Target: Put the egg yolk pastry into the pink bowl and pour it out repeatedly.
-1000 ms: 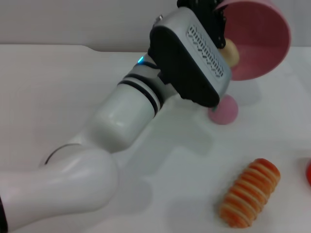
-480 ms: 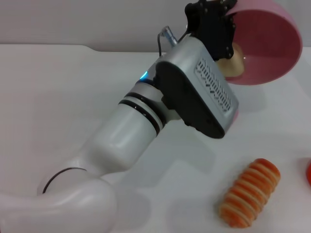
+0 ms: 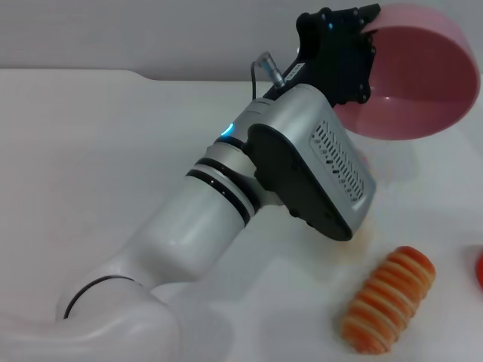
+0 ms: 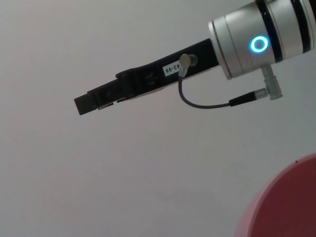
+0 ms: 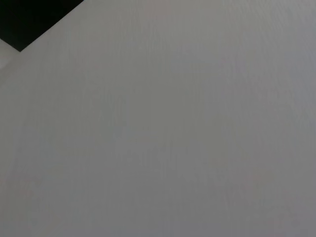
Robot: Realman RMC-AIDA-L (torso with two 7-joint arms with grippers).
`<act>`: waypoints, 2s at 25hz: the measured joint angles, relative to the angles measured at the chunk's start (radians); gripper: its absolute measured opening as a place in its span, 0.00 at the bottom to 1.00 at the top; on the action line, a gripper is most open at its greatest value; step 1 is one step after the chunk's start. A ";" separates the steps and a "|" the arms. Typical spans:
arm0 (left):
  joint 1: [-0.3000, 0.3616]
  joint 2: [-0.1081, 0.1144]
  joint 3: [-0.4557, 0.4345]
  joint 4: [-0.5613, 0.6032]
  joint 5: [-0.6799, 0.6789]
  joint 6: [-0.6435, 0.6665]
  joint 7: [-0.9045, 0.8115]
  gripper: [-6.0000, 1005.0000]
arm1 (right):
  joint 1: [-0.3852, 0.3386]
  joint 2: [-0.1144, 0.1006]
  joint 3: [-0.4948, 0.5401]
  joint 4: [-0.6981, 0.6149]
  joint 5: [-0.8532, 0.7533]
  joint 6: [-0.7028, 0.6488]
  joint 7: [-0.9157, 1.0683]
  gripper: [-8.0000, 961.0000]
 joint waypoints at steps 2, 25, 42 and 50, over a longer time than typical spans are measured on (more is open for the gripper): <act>0.002 0.000 0.003 0.002 0.000 0.000 -0.003 0.11 | -0.001 0.000 -0.007 0.000 0.004 0.000 0.000 0.50; -0.108 0.008 -0.503 -0.064 -0.012 0.637 -0.425 0.12 | -0.052 -0.010 -0.183 -0.164 -0.113 0.015 0.120 0.50; -0.338 0.057 -1.287 -0.341 0.215 1.453 -0.684 0.12 | -0.020 -0.018 -0.206 -1.002 -0.908 -0.498 1.065 0.50; -0.302 0.096 -1.329 -0.339 0.248 1.577 -0.756 0.12 | 0.111 -0.017 -0.332 -0.825 -1.189 -0.631 1.169 0.50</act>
